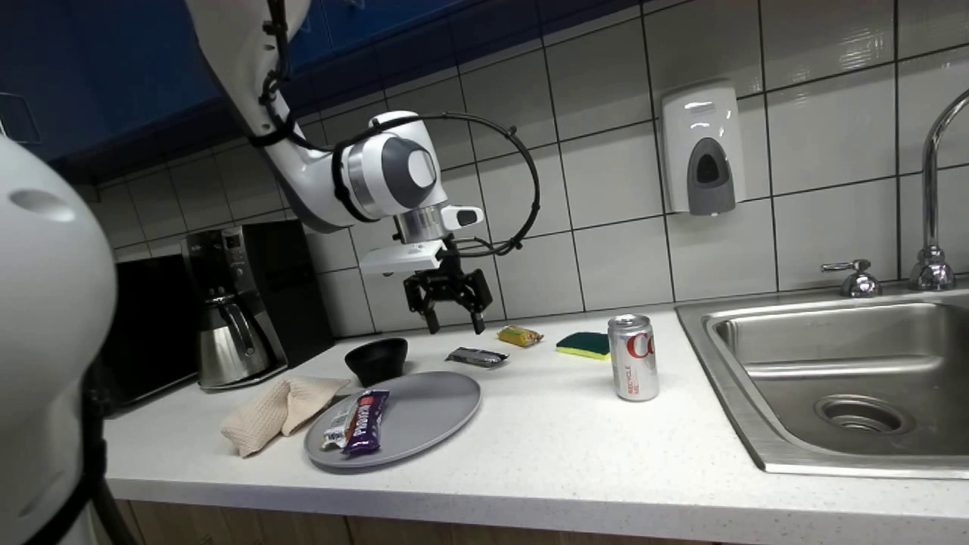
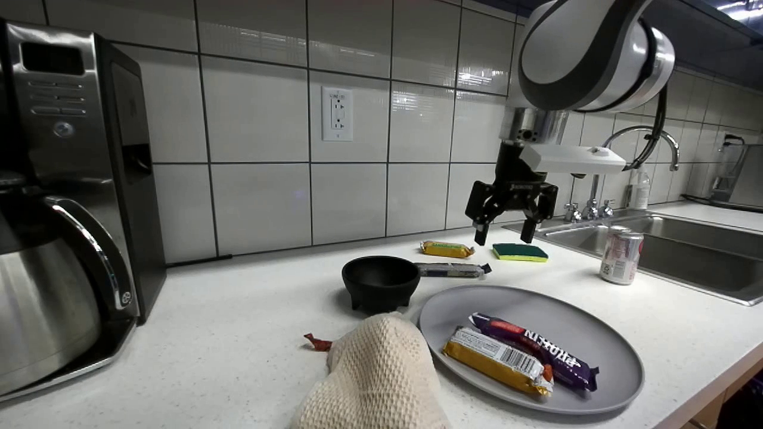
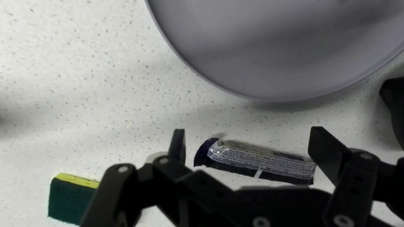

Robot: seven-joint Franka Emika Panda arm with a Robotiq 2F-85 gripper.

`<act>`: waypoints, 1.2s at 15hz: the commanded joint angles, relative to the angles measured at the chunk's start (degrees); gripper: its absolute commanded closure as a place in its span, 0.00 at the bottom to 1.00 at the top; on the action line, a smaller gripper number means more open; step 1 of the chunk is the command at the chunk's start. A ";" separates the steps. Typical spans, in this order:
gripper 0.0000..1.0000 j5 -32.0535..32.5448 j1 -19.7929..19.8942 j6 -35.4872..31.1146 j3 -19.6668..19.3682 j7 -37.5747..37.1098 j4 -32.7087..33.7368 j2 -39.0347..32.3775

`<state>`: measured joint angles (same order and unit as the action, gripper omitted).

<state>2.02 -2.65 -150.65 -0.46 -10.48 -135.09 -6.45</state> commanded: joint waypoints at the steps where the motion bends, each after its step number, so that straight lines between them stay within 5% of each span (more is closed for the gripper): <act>1: 0.00 1.42 -0.14 -0.43 -0.77 -5.16 3.91 -3.78; 8: 0.00 0.96 -0.42 -0.54 -1.56 -5.20 9.69 -11.71; 18: 0.00 1.28 1.33 -0.19 0.40 13.53 16.88 -18.18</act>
<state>2.32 -2.66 -151.28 -1.43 -1.77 -120.29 -24.37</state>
